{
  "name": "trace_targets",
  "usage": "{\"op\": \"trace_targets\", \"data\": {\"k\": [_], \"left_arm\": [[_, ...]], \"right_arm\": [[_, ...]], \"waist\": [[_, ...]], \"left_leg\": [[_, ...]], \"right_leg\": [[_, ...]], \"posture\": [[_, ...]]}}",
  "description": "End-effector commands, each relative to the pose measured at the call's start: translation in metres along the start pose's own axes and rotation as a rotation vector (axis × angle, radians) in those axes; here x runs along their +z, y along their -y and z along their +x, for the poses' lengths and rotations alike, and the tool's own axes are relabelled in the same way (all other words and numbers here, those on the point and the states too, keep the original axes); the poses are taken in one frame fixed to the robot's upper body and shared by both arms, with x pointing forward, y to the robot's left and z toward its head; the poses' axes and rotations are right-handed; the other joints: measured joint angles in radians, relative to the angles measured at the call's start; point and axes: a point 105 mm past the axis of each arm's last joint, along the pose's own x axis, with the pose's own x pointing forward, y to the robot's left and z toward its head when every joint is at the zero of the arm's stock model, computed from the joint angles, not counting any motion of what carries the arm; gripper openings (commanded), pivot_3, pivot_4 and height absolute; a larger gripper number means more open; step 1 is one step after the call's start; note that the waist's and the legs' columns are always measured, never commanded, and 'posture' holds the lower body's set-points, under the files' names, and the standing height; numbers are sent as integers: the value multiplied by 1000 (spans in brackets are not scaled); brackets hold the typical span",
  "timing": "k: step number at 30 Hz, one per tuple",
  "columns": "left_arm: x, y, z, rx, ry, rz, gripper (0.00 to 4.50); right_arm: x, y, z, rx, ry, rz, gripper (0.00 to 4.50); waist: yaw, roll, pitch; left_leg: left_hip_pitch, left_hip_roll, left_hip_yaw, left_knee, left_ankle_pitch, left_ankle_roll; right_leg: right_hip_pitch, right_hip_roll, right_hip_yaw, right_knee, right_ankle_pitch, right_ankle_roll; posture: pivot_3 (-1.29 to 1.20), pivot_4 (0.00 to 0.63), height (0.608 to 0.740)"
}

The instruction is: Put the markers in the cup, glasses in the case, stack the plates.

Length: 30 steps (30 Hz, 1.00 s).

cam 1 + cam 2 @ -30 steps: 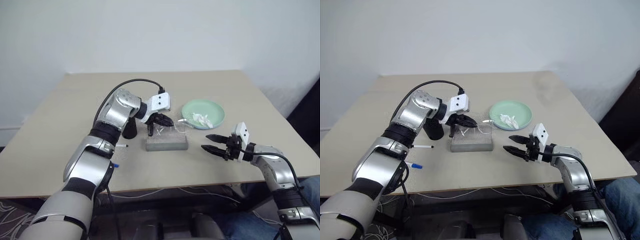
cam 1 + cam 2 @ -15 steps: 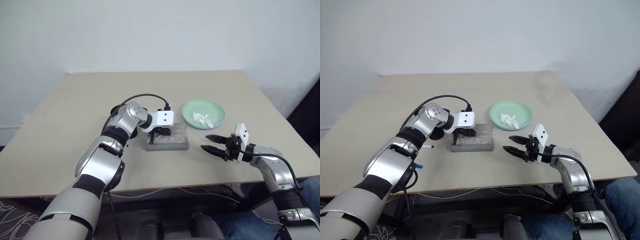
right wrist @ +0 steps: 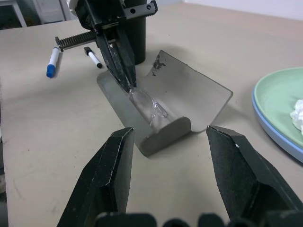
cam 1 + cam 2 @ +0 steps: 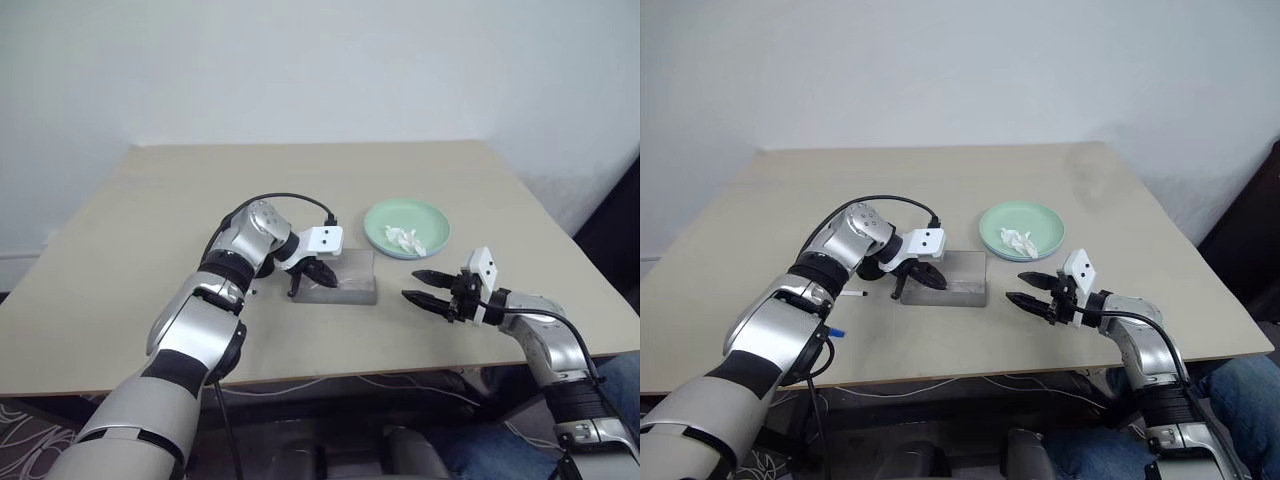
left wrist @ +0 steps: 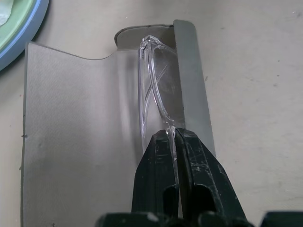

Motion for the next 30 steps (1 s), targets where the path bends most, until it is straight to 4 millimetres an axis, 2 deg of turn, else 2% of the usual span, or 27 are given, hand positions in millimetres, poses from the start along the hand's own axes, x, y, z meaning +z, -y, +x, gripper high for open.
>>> {"op": "trace_targets", "data": {"k": [1, 12, 15, 18, 22, 30], "left_arm": [[-4, -4, 0, 50, -23, 28, 10], [23, -22, -14, 146, 119, 16, 10], [26, -25, -17, 166, 128, 19, 10], [19, -20, -16, 122, 86, 31, 10], [10, -15, -13, 102, 35, 50, 972], [11, -18, -12, 119, 42, 43, 3660]], "right_arm": [[15, 1, 3, 9, 36, -53, 2636], [13, 1, 6, 16, 32, -49, 2636], [13, 1, 6, 16, 32, -50, 2636], [13, 2, 7, 16, 34, -52, 2636], [13, 2, 7, 15, 37, -53, 2636], [8, 2, 6, 10, 33, -46, 2636]], "waist": [[0, 0, 0], [0, 0, 0], [0, 0, 0], [0, 0, 0], [0, 0, 0], [0, 0, 0]], "left_leg": [[0, 0, 0, 0, 0, 0], [0, 0, 0, 1, 0, 0], [-1, 0, 0, 1, 0, 0], [0, 0, 0, 1, 0, 0], [0, 0, 0, 1, 0, 0], [0, 0, 0, 1, 0, 0]], "right_leg": [[0, 0, 0, 0, 0, 0], [0, 0, 0, 0, 0, 0], [0, 0, 0, 0, 1, 1], [0, 0, 0, 0, 1, 1], [0, 0, 0, 0, 1, 1], [0, 0, 0, 0, 1, 1]], "posture": [[0, 0, 721], [0, 0, 721], [0, 0, 721], [0, 0, 721], [0, 0, 721], [0, 0, 721]]}}
